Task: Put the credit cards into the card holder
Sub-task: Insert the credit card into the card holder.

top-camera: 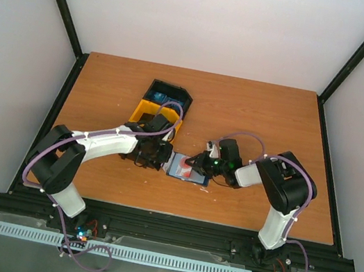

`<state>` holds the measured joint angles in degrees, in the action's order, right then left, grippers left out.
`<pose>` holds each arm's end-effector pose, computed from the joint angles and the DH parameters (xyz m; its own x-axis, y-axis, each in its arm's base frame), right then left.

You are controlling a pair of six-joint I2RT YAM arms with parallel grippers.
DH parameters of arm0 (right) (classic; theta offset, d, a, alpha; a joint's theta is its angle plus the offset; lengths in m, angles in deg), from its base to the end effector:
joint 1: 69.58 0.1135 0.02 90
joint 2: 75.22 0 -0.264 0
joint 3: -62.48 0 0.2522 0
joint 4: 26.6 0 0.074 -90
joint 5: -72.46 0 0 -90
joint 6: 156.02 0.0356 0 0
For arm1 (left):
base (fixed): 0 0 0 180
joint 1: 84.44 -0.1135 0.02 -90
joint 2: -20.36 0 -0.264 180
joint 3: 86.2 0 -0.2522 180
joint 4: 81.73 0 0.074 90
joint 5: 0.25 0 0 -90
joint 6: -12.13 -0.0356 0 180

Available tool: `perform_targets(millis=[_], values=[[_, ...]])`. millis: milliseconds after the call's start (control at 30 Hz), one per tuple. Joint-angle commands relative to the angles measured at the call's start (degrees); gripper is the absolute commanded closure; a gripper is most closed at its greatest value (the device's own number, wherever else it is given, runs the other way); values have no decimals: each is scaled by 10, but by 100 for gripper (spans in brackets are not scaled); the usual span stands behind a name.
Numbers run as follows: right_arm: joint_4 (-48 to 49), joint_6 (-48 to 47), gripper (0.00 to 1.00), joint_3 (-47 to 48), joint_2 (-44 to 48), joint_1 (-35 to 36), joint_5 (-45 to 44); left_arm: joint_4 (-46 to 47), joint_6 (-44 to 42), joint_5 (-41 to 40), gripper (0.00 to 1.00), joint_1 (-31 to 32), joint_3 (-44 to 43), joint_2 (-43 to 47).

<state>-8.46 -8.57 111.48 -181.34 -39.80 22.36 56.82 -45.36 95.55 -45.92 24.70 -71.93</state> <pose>0.2568 0.1733 0.0916 -0.9797 0.1844 -0.0781 0.0224 0.4884 0.8724 0.2397 -0.1954 0.1791 -0.9474 0.0707 -0.3121 0.1711 0.9361 -0.3072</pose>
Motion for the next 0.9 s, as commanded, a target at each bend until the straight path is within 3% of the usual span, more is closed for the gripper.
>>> perform_targets(millis=[0,200,500,867], values=[[-8,-12,89,4,-9,9,6,-5,-2,3,99,2,10,-21],[-42,-18,72,2,19,9,-8,-5,-2,0,99,2,8,-22],[-179,-39,49,26,85,34,-80,7,-6,10,99,2,5,-24],[-229,-13,43,80,54,85,-145,26,-3,29,99,2,14,-27]])
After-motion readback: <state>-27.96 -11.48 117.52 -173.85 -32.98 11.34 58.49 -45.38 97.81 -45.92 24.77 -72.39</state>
